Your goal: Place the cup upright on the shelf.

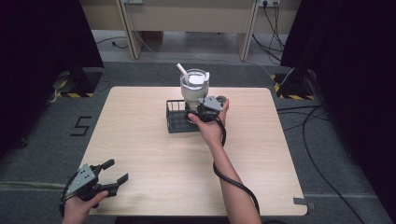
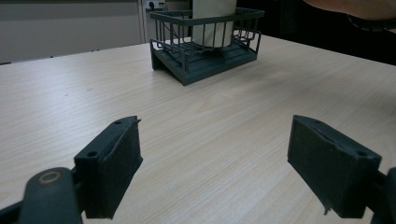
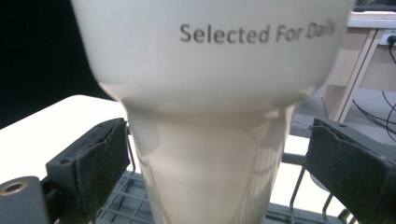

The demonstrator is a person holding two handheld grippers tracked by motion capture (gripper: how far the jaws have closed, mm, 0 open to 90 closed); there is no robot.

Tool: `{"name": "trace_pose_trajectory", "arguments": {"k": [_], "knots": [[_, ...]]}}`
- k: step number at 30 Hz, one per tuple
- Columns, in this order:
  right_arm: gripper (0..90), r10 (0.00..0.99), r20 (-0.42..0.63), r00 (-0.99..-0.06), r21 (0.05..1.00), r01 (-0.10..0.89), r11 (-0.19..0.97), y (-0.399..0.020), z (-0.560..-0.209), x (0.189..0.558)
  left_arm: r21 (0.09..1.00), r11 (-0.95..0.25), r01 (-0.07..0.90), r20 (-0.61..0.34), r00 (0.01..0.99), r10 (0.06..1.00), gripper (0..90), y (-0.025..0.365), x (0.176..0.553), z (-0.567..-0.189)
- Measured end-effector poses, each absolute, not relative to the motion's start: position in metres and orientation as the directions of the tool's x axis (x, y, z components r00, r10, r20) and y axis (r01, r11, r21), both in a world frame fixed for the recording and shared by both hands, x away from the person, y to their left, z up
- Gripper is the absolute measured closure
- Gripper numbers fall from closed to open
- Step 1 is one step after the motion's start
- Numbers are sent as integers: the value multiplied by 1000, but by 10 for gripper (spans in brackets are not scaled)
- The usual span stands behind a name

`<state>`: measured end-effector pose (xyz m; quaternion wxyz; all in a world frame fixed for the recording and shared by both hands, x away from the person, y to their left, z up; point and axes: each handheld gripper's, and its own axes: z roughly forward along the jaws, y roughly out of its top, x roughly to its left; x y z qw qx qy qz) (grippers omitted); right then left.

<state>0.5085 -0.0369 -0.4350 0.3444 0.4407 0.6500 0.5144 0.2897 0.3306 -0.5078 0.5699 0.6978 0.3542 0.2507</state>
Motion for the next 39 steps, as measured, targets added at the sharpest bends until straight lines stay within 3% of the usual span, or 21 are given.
{"name": "trace_pose_trajectory", "arguments": {"k": [39], "knots": [[108, 922, 29, -386, 972, 226, 64, -82, -430, 460, 972, -102, 211, -52, 620, 783, 166, 330, 290, -508]]}}
